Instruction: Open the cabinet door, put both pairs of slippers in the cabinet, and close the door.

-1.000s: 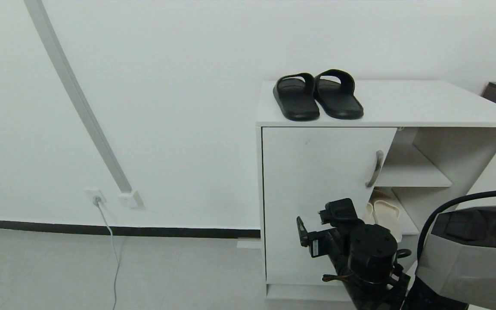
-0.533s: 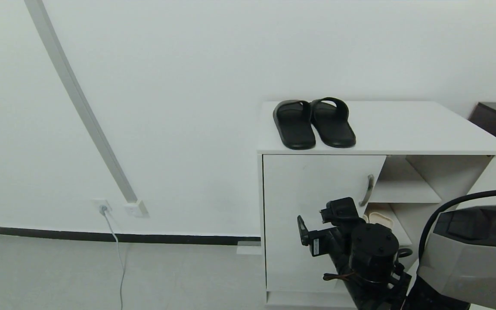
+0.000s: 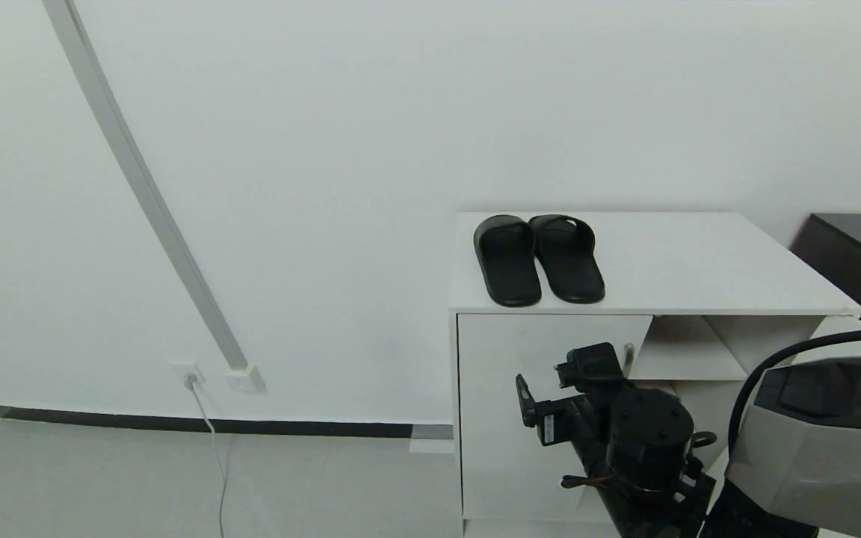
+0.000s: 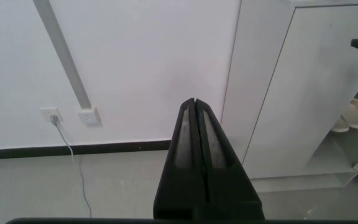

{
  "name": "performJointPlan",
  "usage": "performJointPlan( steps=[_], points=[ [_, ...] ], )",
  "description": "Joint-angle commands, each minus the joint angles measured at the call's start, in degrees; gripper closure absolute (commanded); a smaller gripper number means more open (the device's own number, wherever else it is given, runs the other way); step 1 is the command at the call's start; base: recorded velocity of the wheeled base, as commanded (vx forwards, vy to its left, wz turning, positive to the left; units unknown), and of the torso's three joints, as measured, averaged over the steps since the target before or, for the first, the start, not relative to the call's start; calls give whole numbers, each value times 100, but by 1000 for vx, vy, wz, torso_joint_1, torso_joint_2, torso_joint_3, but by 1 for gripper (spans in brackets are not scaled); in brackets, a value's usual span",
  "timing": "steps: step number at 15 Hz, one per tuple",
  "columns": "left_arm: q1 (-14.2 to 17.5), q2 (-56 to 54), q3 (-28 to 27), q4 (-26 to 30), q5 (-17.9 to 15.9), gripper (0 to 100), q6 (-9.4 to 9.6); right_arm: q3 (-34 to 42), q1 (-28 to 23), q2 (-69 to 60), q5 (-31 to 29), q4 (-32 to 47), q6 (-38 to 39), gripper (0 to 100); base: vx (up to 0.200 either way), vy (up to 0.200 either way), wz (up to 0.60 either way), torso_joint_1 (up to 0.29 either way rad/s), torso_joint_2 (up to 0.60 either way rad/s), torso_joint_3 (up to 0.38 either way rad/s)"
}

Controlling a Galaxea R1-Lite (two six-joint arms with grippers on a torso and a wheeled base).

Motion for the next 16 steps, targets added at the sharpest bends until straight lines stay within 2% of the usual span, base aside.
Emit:
performJointPlan(
  steps=[1, 6, 16],
  points=[
    [1, 9, 0, -1, -1, 100, -3, -3, 2, -1, 0, -6, -4, 0, 0, 0, 0, 256, -583, -330],
    [1, 9, 0, -1, -1, 100, -3, -21, 2, -1, 9, -6, -4, 0, 0, 0, 0, 246, -544, -299],
    [1, 9, 0, -1, -1, 100, 6, -12, -7, -9, 9, -6, -4, 0, 0, 0, 0, 170, -368, -197]
  ],
)
